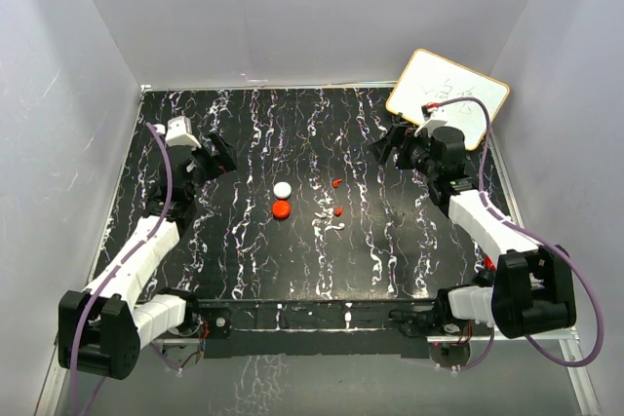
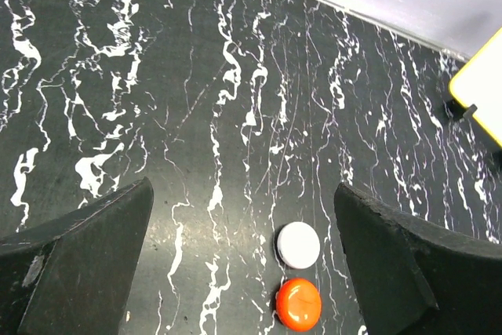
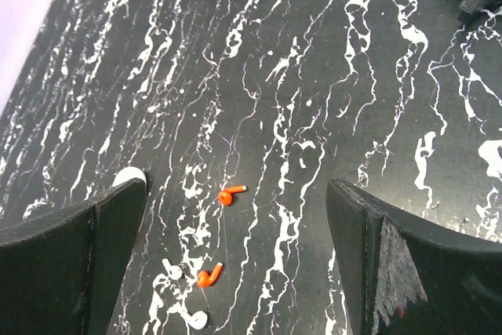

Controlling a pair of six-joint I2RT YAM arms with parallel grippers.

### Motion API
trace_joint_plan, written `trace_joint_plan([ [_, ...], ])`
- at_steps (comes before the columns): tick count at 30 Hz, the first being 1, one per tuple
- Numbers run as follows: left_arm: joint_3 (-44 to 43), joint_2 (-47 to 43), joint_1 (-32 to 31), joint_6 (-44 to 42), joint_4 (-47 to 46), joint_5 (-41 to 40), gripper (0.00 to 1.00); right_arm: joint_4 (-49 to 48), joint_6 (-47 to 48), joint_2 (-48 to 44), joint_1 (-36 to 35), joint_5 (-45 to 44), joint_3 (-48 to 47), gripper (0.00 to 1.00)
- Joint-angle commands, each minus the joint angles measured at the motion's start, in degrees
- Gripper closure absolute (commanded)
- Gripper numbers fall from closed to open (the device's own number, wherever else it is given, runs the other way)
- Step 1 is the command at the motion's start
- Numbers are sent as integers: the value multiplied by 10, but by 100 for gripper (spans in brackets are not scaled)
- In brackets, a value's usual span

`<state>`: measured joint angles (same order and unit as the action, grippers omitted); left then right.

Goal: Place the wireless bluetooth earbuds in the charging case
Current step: Pick up the charging case at the center of the board.

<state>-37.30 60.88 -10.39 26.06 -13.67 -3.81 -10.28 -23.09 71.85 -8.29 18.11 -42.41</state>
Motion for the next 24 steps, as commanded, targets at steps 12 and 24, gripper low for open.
trace_joint_plan([
  [12,-44,54,-133,-46,59,-76,1,85,84,77,-132,-135,-98,2],
  [24,-14,125,-295,-35,89,-206,1,75,77,102,-167,-152,-103,2],
])
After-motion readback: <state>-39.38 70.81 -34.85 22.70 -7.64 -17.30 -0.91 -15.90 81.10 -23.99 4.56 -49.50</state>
